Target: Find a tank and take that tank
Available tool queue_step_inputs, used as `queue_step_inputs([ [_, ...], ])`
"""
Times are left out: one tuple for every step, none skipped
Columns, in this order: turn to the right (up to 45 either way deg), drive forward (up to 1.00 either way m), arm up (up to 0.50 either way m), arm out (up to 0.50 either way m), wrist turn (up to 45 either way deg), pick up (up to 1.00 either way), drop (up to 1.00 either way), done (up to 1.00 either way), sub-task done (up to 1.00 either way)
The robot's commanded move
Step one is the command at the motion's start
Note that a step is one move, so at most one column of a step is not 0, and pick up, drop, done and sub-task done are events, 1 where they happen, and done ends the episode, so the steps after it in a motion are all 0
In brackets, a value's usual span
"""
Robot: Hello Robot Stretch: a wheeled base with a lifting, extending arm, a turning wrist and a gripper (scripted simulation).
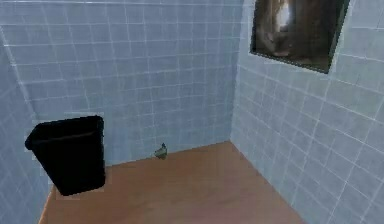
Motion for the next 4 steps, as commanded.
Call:
queue_step_inputs([
  [0.0, 1.00, 0.00, 0.00, 0.0, 0.00, 0.00, 0.00, 0.00],
  [27.0, 0.00, 0.00, 0.00, 0.0, 0.00, 0.00, 0.00, 0.00],
  [0.0, 0.05, 0.00, 0.00, 0.0, 0.00, 0.00, 0.00, 0.00],
  [-45.0, 0.00, 0.00, 0.00, 0.0, 0.00, 0.00, 0.00, 0.00],
])
